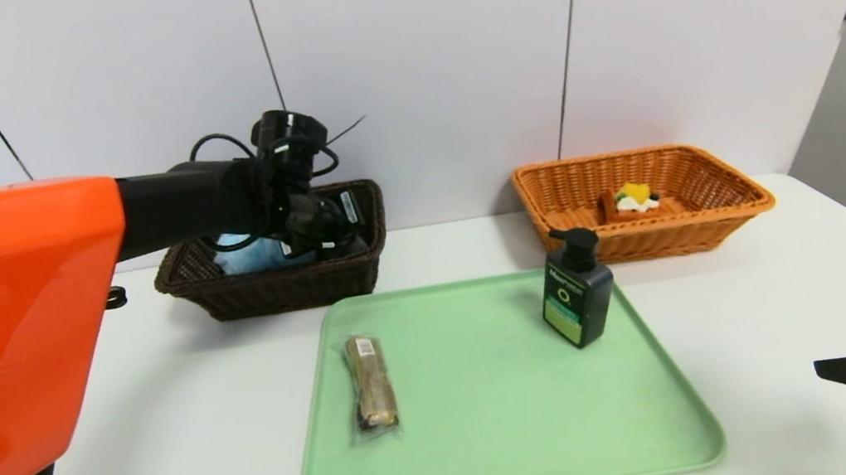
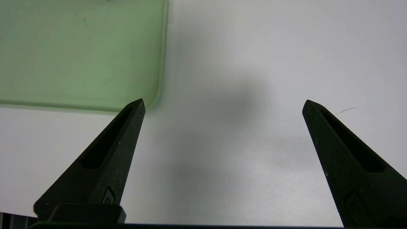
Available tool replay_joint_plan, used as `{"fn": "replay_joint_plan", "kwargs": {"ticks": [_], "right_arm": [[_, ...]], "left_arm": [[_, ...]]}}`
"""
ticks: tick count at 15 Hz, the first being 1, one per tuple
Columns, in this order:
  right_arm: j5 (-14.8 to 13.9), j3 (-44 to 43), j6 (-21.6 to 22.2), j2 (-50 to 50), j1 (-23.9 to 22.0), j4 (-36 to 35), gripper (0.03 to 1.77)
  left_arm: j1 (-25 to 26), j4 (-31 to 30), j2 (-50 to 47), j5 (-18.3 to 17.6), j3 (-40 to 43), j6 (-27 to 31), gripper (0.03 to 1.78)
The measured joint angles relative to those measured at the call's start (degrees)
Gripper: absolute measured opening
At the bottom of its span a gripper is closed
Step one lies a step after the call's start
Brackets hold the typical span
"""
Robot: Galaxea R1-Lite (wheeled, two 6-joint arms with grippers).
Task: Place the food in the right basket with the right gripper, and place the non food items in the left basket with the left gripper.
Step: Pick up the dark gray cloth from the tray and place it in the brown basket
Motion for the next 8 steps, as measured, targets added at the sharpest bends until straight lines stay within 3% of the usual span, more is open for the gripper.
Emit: {"fn": "replay_joint_plan", "kwargs": {"ticks": [8], "right_arm": [[0.33,0.0,-0.02,0.22,0.0,0.0,1.71]], "left_arm": [[0.5,-0.21,0.35,0.2,0.0,0.74,0.23]]}}
